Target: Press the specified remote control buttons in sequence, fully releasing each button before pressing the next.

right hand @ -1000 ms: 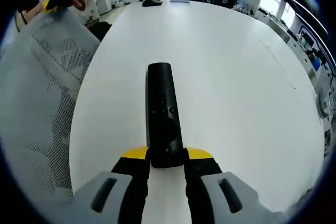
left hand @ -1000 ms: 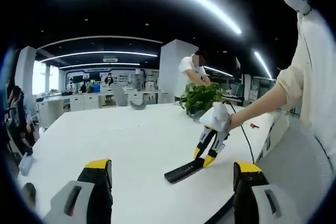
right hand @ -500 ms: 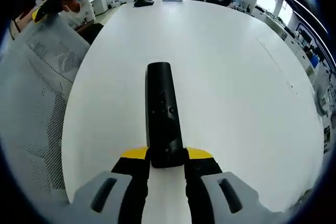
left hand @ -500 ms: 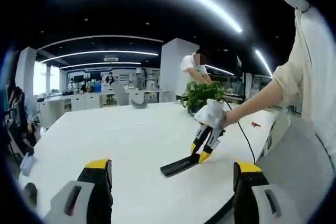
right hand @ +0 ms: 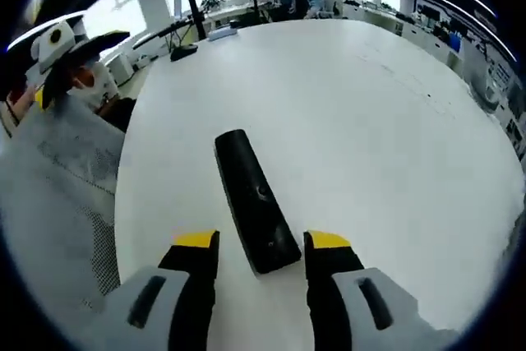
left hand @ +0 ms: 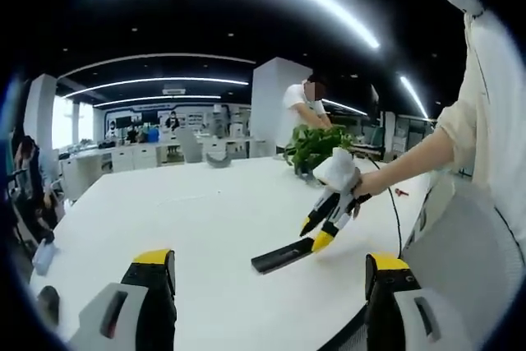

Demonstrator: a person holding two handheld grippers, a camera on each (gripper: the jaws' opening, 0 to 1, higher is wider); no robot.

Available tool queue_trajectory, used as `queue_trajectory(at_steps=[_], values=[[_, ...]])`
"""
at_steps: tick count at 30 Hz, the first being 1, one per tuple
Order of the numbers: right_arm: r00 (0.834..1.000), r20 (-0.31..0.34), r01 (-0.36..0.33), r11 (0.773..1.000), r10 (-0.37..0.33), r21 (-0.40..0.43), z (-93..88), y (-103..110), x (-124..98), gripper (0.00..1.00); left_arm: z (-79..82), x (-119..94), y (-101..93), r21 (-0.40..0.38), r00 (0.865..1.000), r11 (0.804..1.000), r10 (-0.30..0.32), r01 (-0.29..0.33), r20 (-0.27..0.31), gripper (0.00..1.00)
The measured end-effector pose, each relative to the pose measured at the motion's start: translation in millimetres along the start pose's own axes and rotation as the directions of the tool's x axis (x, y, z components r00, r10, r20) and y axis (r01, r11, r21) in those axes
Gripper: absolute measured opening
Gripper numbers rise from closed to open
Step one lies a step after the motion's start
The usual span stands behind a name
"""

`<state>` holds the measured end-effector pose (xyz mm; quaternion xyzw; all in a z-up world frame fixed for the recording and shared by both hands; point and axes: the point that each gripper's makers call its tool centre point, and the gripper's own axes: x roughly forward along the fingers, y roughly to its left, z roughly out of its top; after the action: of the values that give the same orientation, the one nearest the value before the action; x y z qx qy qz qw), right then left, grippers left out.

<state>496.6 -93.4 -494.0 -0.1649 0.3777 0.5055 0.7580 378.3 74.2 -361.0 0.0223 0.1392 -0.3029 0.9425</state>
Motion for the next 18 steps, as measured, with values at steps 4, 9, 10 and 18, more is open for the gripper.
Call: queue_trajectory(at_steps=[4,9,10,18], values=[[0.993,0.099,0.059,0.996,-0.065,0.061,9.5,4,-22,0.63,0.0,0,-0.4,-0.004,1.0,1.0,-0.004,0.004,0.001,1.0],[0.962,0.216,0.144,0.983,-0.165,0.112,21.1,7,-53,0.83,-0.7,0,-1.5,-0.003,1.0,1.0,-0.013,0.013,-0.002,1.0],[0.957,0.226,0.162,0.981,-0.183,0.108,21.7,7,-58,0.87,-0.8,0,-1.7,-0.002,1.0,1.0,-0.014,0.014,-0.003,1.0],[0.915,0.308,0.213,0.961,-0.26,0.177,27.3,27,-93,1.0,0.6,1,-3.7,-0.003,1.0,1.0,-0.02,0.02,0.002,1.0]])
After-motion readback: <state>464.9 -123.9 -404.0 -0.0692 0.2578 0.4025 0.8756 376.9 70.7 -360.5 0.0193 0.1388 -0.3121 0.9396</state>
